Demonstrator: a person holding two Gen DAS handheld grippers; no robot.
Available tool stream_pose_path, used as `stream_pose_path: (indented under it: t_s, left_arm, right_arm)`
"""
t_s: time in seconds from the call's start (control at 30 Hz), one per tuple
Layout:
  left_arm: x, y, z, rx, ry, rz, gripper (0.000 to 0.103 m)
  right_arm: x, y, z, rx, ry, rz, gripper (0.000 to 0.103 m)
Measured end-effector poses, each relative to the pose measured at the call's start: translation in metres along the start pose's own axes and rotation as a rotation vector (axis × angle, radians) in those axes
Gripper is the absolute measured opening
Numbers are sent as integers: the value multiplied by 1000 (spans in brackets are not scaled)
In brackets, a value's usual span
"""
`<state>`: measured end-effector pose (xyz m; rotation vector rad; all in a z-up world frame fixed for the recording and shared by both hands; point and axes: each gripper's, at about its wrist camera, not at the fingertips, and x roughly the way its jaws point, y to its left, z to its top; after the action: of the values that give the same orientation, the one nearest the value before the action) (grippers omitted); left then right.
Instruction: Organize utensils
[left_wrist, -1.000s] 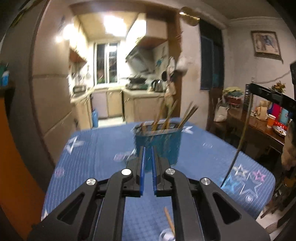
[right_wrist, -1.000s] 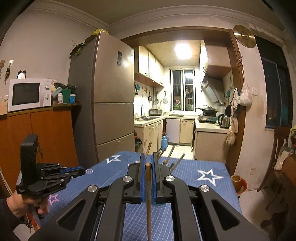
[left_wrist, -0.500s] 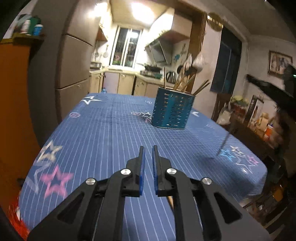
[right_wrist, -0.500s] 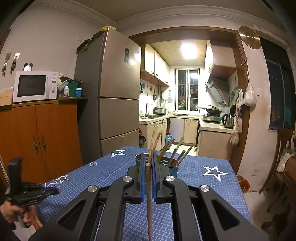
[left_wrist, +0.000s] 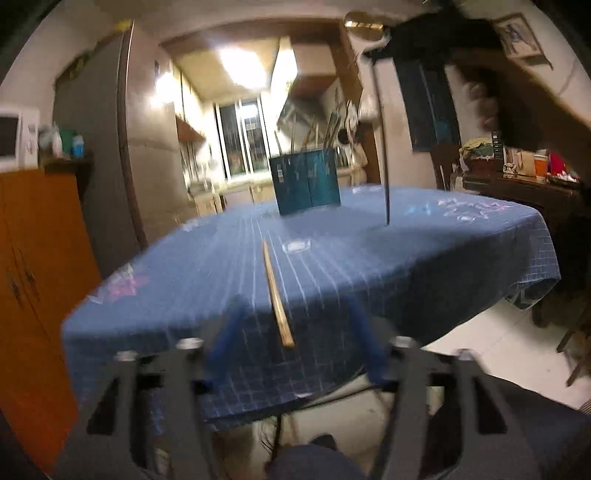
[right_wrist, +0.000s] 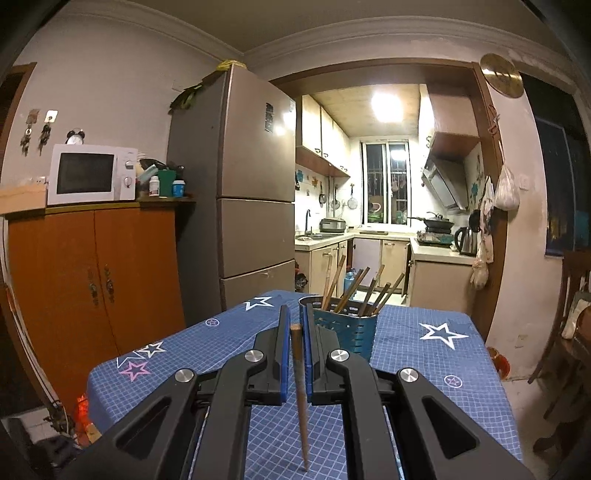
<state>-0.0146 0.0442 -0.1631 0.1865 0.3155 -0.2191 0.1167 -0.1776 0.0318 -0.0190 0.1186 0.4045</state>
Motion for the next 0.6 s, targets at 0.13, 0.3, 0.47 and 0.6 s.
stream_pose_path:
  t_s: [0.13, 0.3, 0.47, 0.6]
  left_arm:
    - [14, 12, -7, -28, 44, 13, 27]
    - [22, 17, 4, -32, 52, -2, 10]
    - [53, 33, 35, -92, 99, -37, 5]
    - [65, 40, 53, -102, 92, -50, 5]
  right_arm:
    - [-11, -4, 8, 0, -28, -8, 8]
    - [-14, -7, 12, 1, -43, -14, 8]
    - [-16, -8, 14, -2, -53, -18, 8]
    - [-18, -13, 13, 3, -58, -28, 8]
